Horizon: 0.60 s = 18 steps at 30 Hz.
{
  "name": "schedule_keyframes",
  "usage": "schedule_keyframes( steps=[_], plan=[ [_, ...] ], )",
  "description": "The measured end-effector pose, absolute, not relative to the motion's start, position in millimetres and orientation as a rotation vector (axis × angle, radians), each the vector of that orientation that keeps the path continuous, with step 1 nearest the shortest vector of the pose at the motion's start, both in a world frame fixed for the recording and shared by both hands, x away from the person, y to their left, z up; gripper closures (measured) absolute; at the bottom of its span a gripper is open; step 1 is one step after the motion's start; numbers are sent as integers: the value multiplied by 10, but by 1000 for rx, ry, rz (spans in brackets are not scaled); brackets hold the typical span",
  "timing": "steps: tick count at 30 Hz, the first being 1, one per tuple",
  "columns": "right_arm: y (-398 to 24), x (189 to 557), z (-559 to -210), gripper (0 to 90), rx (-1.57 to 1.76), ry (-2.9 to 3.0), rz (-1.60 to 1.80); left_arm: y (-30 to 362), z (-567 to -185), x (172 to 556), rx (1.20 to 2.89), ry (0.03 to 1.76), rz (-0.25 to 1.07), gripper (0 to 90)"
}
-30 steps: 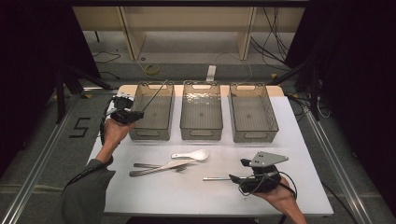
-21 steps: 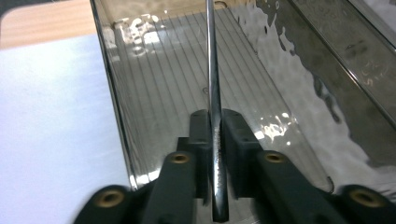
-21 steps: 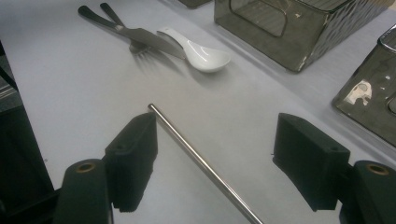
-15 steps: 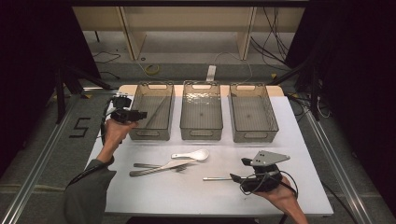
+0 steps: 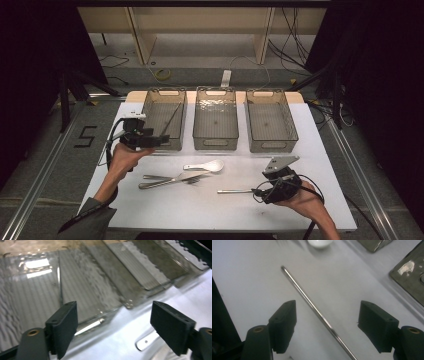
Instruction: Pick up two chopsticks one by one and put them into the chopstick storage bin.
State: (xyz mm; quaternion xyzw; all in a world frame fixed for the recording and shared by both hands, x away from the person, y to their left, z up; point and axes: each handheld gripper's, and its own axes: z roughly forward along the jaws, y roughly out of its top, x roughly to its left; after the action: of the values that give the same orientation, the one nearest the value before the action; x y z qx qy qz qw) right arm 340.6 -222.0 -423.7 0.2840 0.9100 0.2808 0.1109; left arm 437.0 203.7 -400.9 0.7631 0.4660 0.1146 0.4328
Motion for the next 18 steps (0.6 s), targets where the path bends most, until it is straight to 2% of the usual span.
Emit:
schedule_keyframes(
  steps=[12,18],
  plan=[
    [-2010,3607,-4347,388,750,2855,464,1838,-3998,3790,1915,966,298,157],
    [-1961,3667,-4412,456,717,2905,398,1745,-4084,3565,1916,916,279,153]
  ],
)
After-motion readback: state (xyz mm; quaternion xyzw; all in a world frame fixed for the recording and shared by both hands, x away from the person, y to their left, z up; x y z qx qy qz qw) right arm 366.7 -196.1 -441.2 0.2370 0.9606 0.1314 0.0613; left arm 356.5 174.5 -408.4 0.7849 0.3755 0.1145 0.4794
